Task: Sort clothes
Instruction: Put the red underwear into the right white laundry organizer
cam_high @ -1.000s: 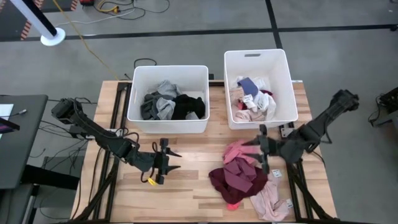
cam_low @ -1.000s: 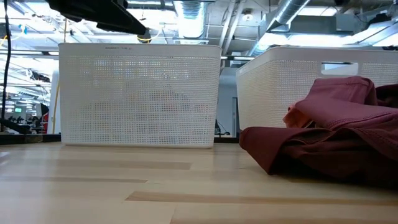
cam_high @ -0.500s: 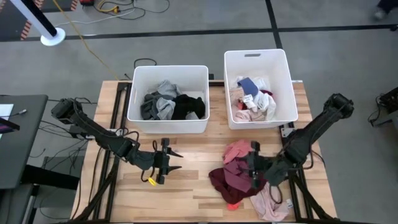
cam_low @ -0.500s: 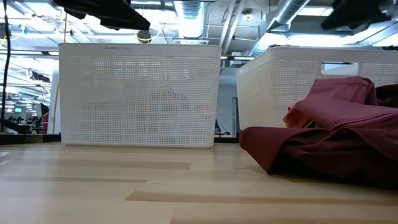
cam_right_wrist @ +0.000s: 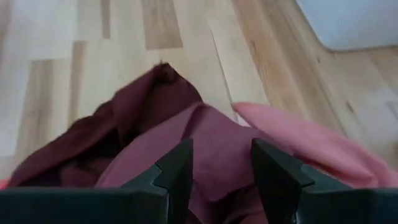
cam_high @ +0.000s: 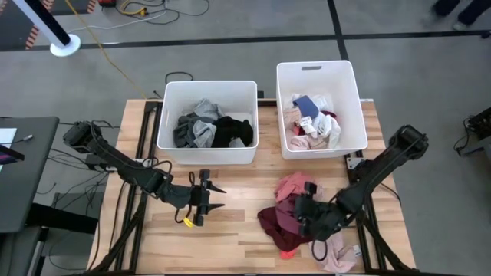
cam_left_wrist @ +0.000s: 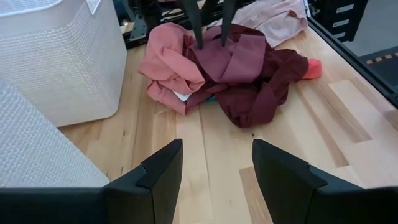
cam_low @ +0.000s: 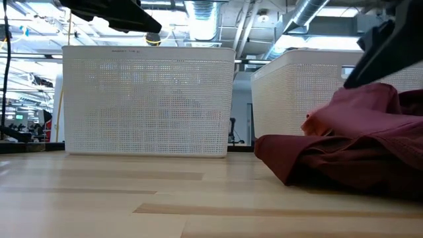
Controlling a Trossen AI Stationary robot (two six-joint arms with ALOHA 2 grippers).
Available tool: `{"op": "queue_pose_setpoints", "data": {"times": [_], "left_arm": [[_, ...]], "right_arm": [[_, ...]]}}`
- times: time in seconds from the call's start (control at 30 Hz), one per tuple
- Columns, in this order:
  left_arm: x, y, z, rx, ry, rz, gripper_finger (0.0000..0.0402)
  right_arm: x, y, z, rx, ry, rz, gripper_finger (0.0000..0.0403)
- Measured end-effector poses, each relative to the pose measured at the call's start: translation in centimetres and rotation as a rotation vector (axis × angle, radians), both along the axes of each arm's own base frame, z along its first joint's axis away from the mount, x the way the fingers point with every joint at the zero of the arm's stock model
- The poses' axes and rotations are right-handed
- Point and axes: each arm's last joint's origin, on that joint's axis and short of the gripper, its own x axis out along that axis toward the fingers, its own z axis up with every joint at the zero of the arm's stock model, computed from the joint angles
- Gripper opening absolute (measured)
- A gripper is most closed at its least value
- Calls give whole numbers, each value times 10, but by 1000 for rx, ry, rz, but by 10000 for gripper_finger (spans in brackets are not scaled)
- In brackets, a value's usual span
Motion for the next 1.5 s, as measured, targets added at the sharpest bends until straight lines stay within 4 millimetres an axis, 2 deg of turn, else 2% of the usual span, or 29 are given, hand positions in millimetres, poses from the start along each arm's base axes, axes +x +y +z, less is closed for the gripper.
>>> {"op": "queue_pose_setpoints", "data": {"times": [0.63, 0.8, 0.97, 1.13, 1.5], "left_arm": [[1, -1, -1, 1, 1, 0, 187], [12, -7, -14, 7, 11, -32, 187], [27, -16, -39, 52, 44, -65, 187], [37, -21, -55, 86, 39, -80, 187], [41, -19, -57, 100, 26, -77, 187]], "right_arm": [[8, 8, -42, -38, 95, -75, 171], [9, 9, -49, -45, 109, -86, 137], [9, 9, -49, -43, 108, -87, 74], [9, 9, -48, -42, 106, -83, 11], [11, 11, -47, -43, 89, -66, 7]]}}
